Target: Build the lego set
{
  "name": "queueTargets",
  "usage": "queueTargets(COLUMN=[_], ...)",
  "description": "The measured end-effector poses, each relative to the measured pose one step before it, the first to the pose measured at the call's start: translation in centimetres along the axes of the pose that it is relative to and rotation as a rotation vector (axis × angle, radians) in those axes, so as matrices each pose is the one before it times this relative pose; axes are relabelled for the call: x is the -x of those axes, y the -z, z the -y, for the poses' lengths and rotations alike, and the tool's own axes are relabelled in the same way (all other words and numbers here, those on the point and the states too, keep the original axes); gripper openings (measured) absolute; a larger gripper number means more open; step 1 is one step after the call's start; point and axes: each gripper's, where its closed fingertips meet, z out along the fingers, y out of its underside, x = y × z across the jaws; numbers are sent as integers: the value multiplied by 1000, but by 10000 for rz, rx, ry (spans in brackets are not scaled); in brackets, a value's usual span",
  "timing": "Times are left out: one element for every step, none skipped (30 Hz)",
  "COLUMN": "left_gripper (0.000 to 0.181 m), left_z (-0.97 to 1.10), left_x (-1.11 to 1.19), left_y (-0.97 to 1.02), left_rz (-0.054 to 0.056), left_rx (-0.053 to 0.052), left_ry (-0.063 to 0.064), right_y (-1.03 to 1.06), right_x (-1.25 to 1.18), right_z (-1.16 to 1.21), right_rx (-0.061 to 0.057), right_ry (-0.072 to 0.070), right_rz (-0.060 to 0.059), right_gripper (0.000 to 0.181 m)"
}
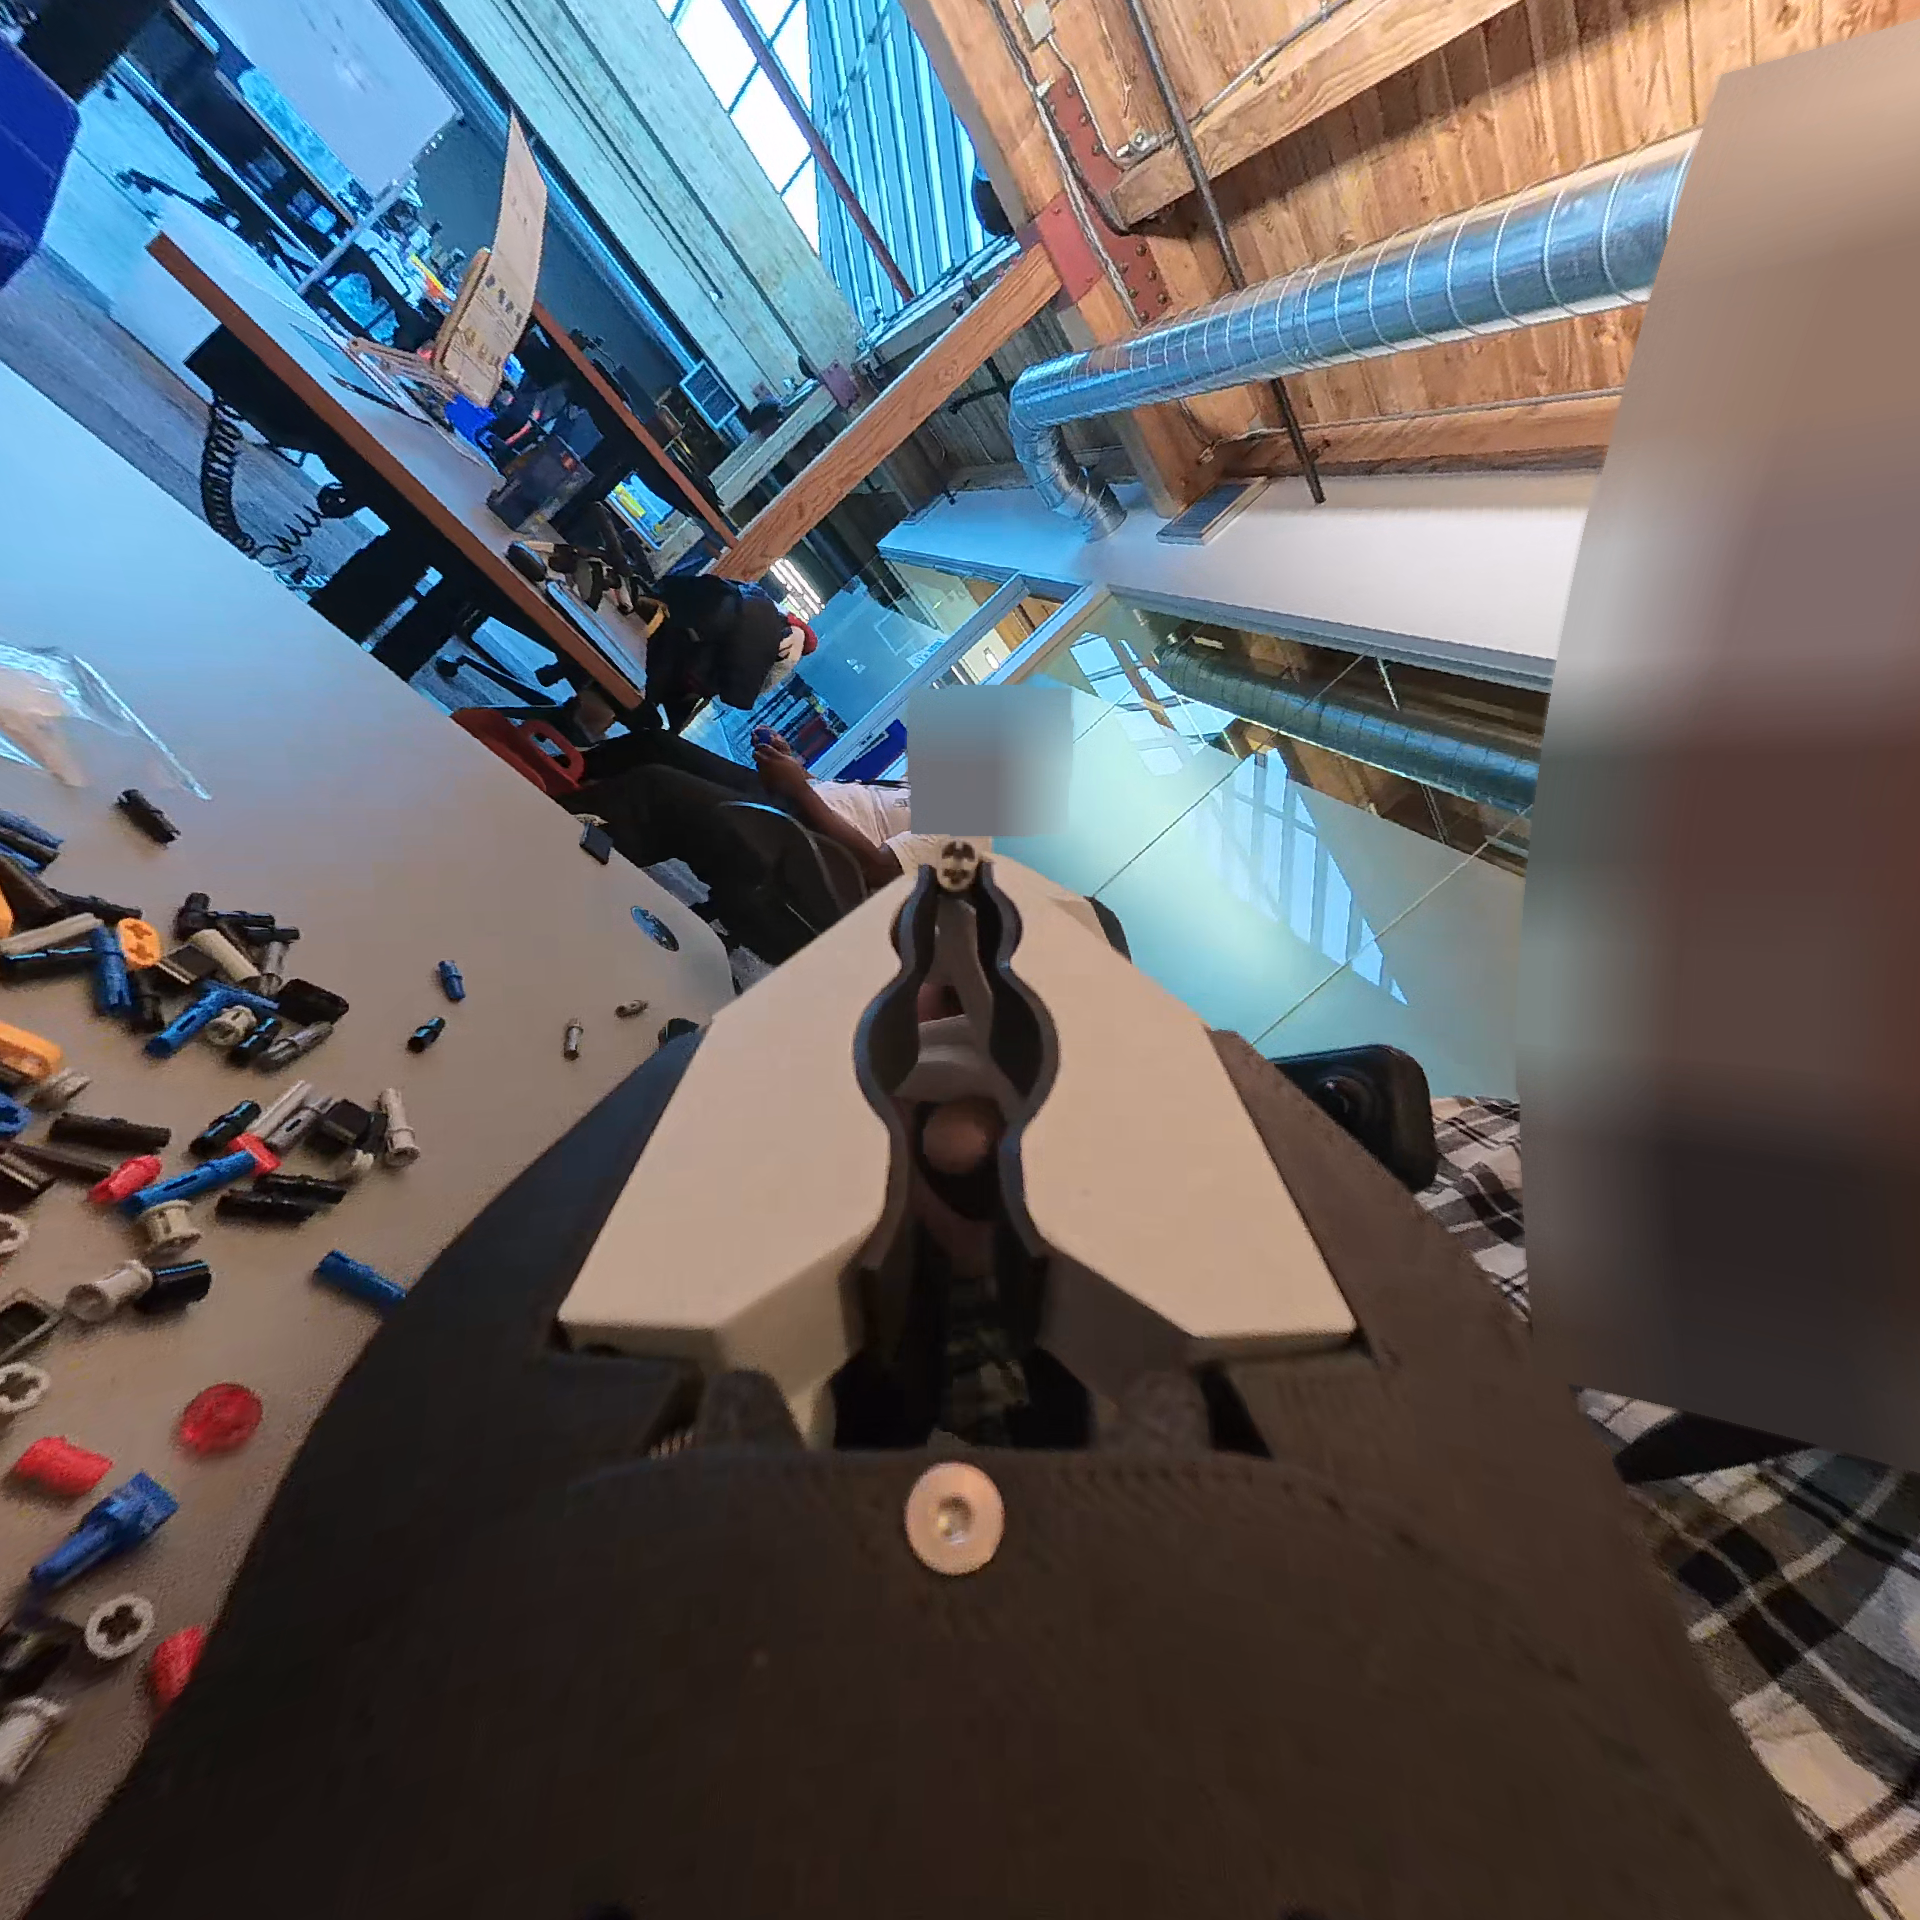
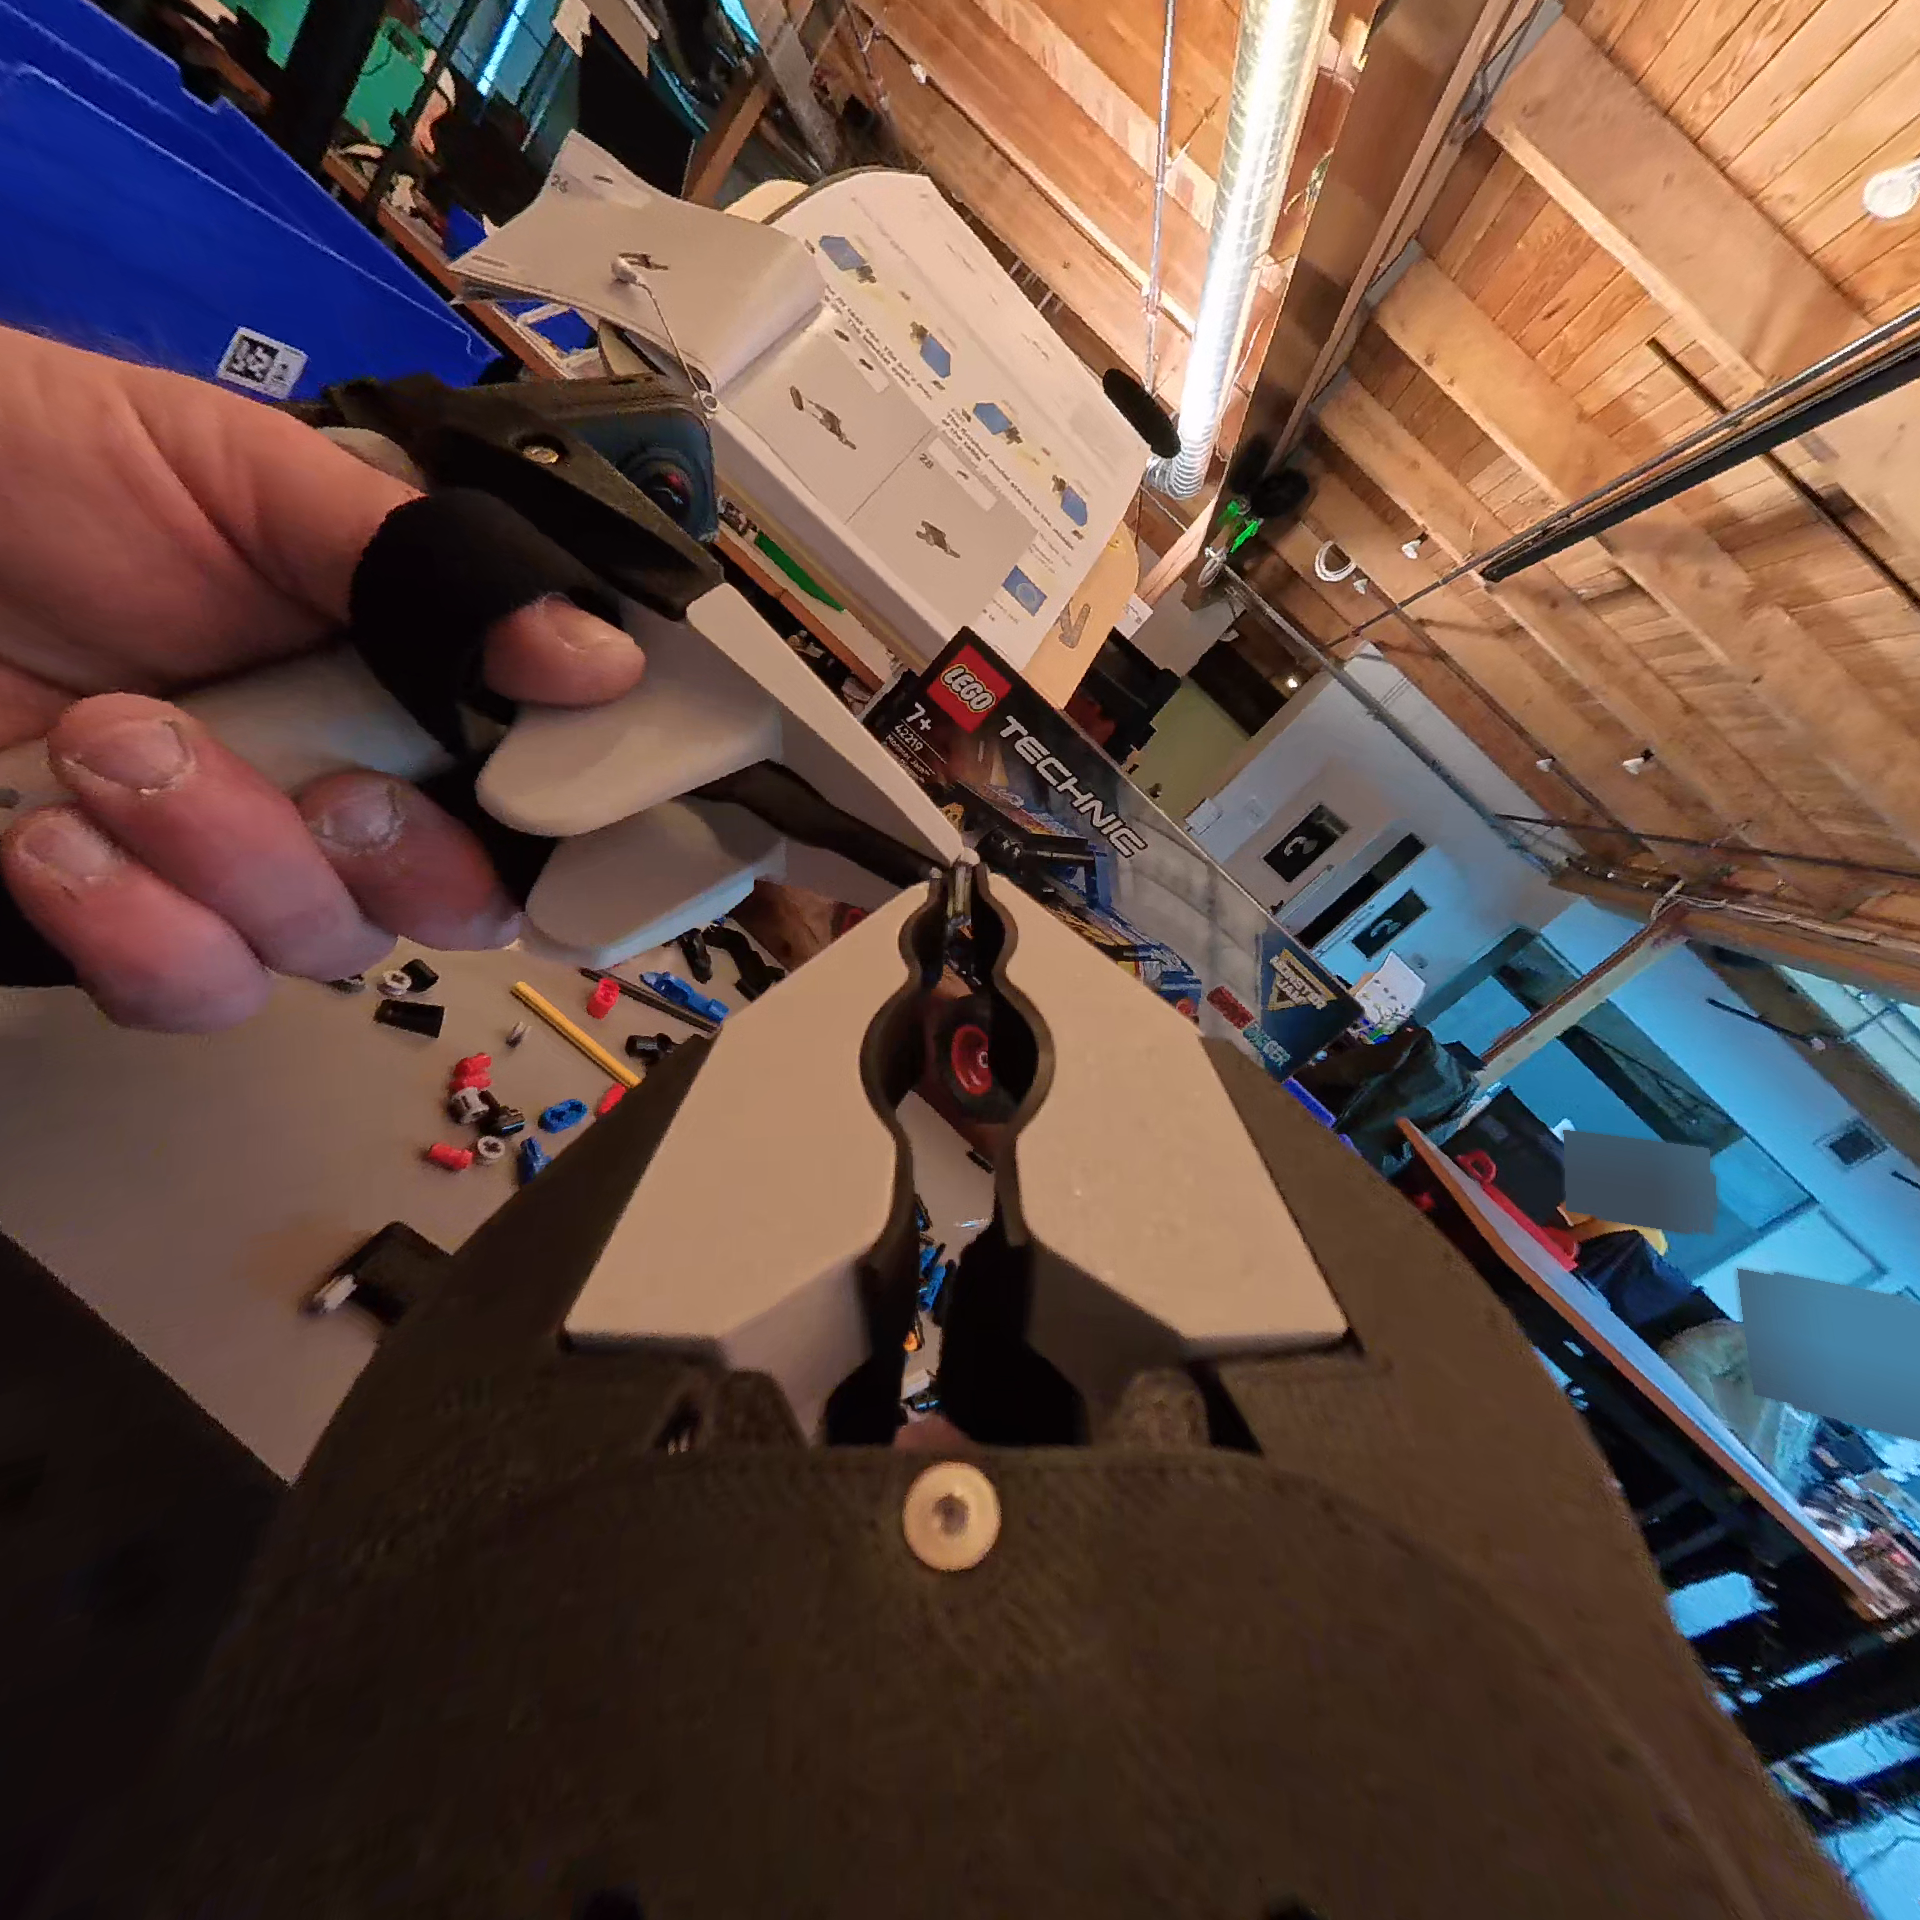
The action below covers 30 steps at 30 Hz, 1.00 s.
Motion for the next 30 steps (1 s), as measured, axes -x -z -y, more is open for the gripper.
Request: queueTargets(left_gripper=[6,8,17,21,20,23,25,25,30,31,32,35,35,37,41,43,43,39,38,36,35,33,34,37,43,46,46,45,46,44], left_z=[-128,-243,-473,-796,-1027,-1574,-1629,-1744,-1429,-793,-731,-652,-522,-401,-502,-616,-473,-223,220,-4,-2,-2,21,22,5,28,254,33,-247,-165], left_x=[-37,69,285,534,520,913,925,475,68,94,62,7,-182,-313,-134,-227,-367,-142,-216,-96,-82,-132,-90,-115,-233,-112,-67,57,122,206], left_y=[-34,17,144,261,314,267,289,190,63,11,-86,-262,-374,-468,-518,-541,-495,-345,-60,-35,-57,-50,-22,9,6,0,86,95,32,41], left_rz=[28,129,291,431,396,687,803,524,236,250,181,66,-133,-211,-132,-260,-365,-185,-236,-228,-238,-250,-194,-190,-309,-259,-181,-125,-112,-100], left_rx=[151,298,529,772,885,1223,1205,1219,1016,607,557,530,518,467,515,585,510,340,38,173,127,67,23,19,4,-20,-197,-67,110,46], left_ry=[-79,-244,-480,-553,-522,-878,-1433,-1437,-1080,-1007,-1101,-908,-734,-798,-846,-661,-549,-522,-416,-187,-24,33,25,-37,103,142,0,-39,-59,-75], right_y=[107,129,166,187,175,116,143,218,185,105,117,116,40,-40,-28,-42,-47,-54,-46,-51,-48,-74,-65,-74,-76,-60,-37,0,5,14], right_x=[9,-110,-297,-390,-292,-124,49,64,182,382,333,187,286,360,176,78,71,188,280,259,188,162,177,180,152,107,52,1,-15,11], right_z=[-31,-158,-302,-473,-658,-822,-853,-609,-625,-655,-505,-360,-386,-377,-215,-228,-221,-156,-84,-53,-55,-94,-99,-99,-116,-96,-58,-36,-10,12], right_rx=[-25,32,99,173,240,303,290,90,130,186,132,80,159,177,62,84,97,62,10,-31,-43,-27,-27,-8,15,4,-7,-19,-36,-50], right_ry=[-175,-238,-146,-123,-213,-238,-154,-111,-228,-303,-266,-214,-235,-233,-125,-50,-17,-53,-116,-145,-141,-133,-90,-54,-51,-42,-36,-41,-58,-82], right_rz=[143,101,28,13,103,174,204,155,251,425,407,305,375,396,227,110,88,139,199,190,153,155,150,152,139,112,80,46,39,58], right_gripper=[3,3,3,3,3,3,3,3,3,3,3,3,3,3,3,3,3,3,3,3,3,3,3,3,3,3,3,3,3,3])
